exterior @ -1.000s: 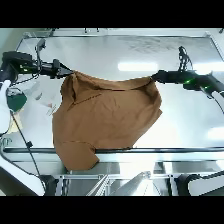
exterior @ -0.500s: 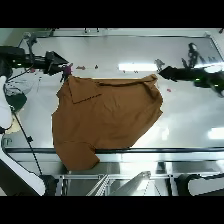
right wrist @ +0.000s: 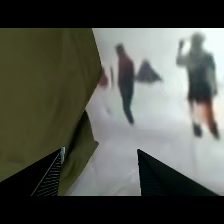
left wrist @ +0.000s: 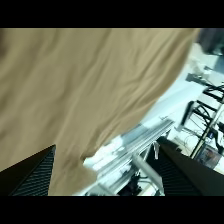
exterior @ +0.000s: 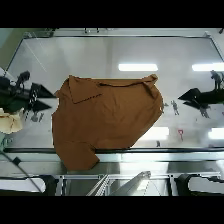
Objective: Fold the shirts.
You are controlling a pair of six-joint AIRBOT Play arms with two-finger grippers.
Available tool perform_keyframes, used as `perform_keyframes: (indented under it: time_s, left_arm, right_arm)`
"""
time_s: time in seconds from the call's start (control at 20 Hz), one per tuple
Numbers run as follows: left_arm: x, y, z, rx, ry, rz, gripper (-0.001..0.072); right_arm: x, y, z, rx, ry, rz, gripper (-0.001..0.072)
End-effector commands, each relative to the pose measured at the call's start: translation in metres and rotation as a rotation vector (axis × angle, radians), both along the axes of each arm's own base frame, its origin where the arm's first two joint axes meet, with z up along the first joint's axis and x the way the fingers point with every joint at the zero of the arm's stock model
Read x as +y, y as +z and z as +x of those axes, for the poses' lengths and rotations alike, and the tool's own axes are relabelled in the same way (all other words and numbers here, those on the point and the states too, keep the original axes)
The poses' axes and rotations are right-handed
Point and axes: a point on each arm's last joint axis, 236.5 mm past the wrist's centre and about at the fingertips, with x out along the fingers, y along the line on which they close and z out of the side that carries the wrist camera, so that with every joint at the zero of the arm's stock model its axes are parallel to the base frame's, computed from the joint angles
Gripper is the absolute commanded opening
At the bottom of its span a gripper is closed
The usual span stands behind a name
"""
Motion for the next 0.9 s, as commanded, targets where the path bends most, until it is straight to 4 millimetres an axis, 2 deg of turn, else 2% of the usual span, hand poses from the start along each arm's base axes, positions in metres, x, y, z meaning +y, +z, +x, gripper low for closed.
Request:
perform_keyframes:
  time_s: [0.0, 0.15, 0.25, 0.45, 0.7, 0.85]
  left_arm:
    - [0.004, -0.036, -0.088, 0.143, 0.066, 0.09, 0.0694]
    - [0.012, -0.061, -0.113, 0.153, 0.118, 0.171, 0.0694]
    - [0.018, -0.07, -0.115, 0.143, 0.152, 0.181, 0.0694]
    - [0.043, -0.081, -0.112, 0.134, 0.168, 0.262, 0.0693]
    - [0.027, -0.092, -0.111, 0.209, 0.089, 0.157, 0.0693]
    - [0.003, -0.098, -0.101, 0.192, 0.039, 0.094, 0.0693]
  right_arm:
    - [0.023, -0.009, -0.024, 0.016, -0.009, 0.113, 0.0536]
    - [0.03, -0.002, -0.021, -0.019, -0.009, 0.149, 0.0536]
    - [0.032, 0.004, -0.019, -0.042, -0.003, 0.162, 0.0536]
    - [0.034, 0.006, -0.02, -0.049, 0.007, 0.163, 0.0535]
    - [0.034, 0.007, -0.02, -0.048, 0.01, 0.166, 0.0535]
    - [0.034, 0.006, -0.02, -0.048, 0.01, 0.165, 0.0535]
